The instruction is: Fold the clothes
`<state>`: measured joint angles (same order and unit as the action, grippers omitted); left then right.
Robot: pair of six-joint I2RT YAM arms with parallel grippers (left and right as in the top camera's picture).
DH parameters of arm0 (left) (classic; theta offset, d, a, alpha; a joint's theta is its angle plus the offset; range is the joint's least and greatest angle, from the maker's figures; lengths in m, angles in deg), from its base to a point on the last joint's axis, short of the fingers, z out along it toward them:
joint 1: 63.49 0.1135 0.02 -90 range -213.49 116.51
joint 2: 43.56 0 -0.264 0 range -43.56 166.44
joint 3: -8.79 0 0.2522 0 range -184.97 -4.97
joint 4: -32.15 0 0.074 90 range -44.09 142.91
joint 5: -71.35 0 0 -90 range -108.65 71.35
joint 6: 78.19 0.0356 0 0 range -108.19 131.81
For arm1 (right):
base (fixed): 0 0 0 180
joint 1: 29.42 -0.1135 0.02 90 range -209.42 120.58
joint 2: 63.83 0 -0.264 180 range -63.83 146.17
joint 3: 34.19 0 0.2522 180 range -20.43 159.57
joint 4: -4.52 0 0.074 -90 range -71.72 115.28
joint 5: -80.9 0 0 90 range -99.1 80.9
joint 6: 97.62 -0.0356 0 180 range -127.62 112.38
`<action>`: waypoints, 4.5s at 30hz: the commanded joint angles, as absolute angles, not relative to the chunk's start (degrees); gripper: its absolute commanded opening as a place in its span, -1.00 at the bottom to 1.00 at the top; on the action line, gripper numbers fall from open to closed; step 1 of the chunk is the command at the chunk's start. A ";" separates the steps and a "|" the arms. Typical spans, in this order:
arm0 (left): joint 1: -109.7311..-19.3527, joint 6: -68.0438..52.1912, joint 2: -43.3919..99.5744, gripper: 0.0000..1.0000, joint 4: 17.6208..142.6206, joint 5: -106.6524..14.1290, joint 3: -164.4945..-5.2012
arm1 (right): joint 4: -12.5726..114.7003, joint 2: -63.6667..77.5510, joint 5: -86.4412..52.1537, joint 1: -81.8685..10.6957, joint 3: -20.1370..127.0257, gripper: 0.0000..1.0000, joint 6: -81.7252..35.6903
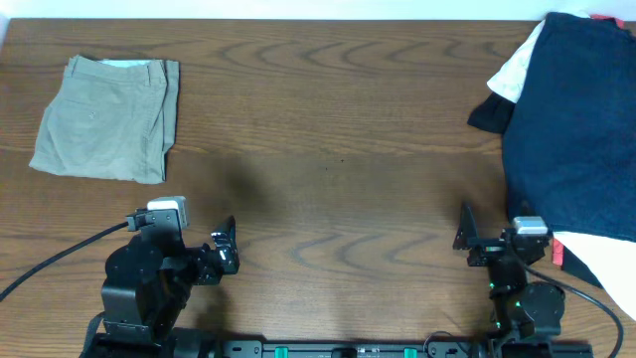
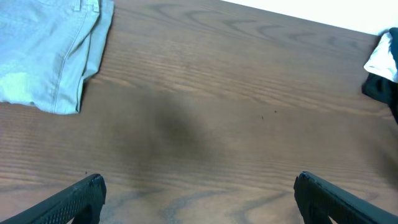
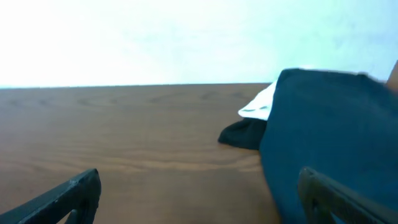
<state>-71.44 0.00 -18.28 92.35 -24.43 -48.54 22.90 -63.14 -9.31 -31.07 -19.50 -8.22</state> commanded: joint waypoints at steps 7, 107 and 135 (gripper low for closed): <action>-71.57 -0.11 -18.50 0.96 92.33 -23.95 -48.37 | 22.55 -63.56 -9.57 -31.73 -20.12 0.98 -0.46; -67.39 19.21 -43.48 0.95 49.60 -23.25 -5.18 | 22.55 -63.56 -9.55 -31.73 -20.12 0.98 -0.46; -67.42 18.14 -43.33 0.96 49.58 -23.33 -5.20 | 22.55 -63.56 -9.55 -31.73 -20.12 0.98 -0.46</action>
